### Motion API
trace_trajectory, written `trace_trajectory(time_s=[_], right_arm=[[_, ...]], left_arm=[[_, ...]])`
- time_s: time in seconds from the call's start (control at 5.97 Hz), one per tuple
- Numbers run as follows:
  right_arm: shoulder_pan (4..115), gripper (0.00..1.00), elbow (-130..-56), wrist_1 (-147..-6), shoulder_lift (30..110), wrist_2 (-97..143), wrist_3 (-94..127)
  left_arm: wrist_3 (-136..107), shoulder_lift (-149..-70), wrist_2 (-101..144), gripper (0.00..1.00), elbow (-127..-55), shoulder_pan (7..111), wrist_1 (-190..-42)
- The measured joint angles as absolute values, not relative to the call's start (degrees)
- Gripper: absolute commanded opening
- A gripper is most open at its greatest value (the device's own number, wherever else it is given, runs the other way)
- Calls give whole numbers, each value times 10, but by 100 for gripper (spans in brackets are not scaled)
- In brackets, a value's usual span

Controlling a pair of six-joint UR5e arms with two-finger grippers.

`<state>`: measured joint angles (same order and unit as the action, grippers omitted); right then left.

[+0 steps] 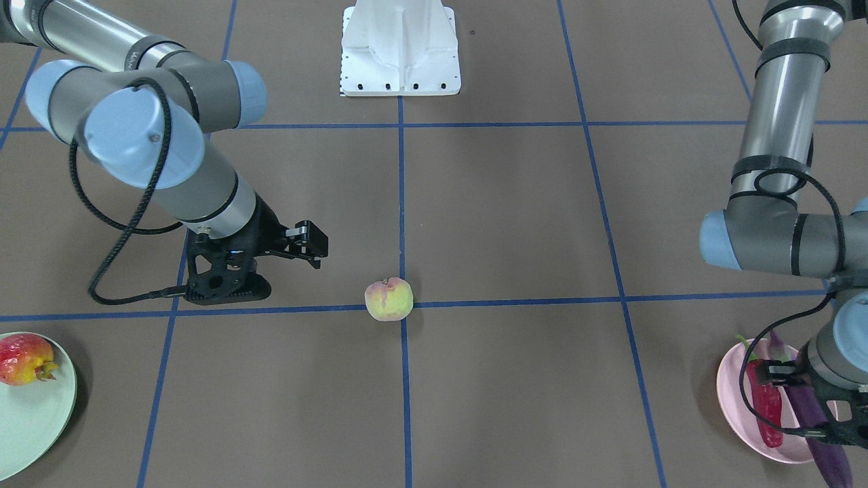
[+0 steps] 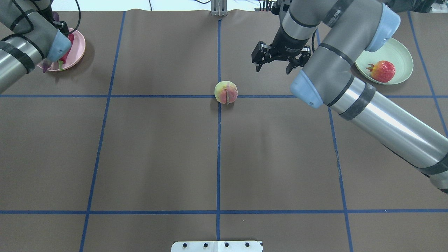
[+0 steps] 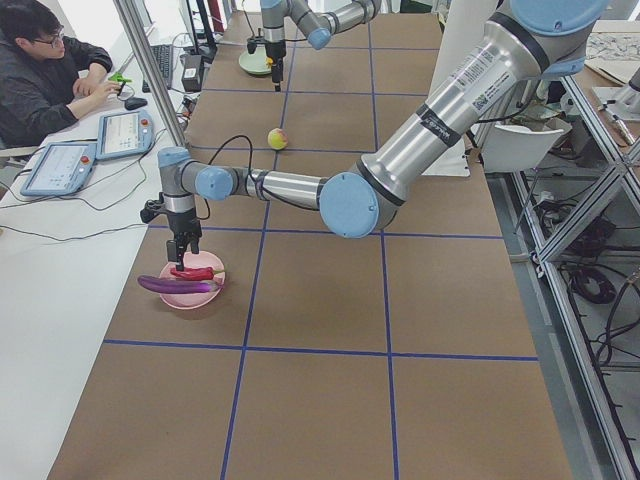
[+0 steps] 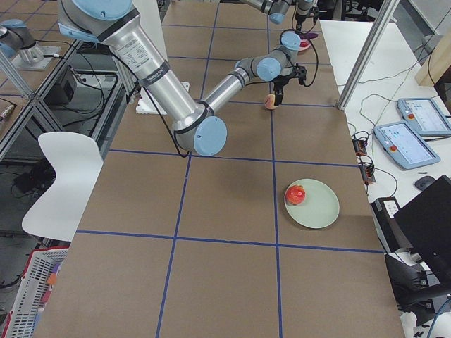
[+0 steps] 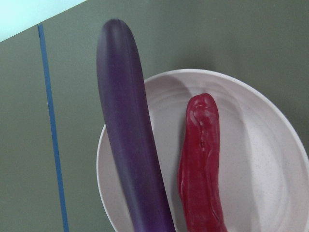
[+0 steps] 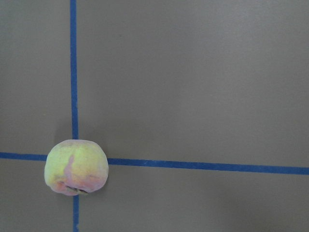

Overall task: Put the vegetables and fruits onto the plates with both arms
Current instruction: 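Release chili on pink plate while right gripper grasps the peach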

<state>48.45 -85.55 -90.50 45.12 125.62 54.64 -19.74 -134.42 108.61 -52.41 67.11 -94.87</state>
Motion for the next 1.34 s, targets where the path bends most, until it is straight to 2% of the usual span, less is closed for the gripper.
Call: trace_trajectory(time_s=[0.5, 1.34], right_arm=[[415, 100, -758, -899, 363, 1161, 588], [377, 100, -677, -820, 338, 1081, 586]], left_arm=[[-156, -1344, 1141, 100, -595, 705, -867], [-151, -1342, 1144, 100, -603, 710, -860]])
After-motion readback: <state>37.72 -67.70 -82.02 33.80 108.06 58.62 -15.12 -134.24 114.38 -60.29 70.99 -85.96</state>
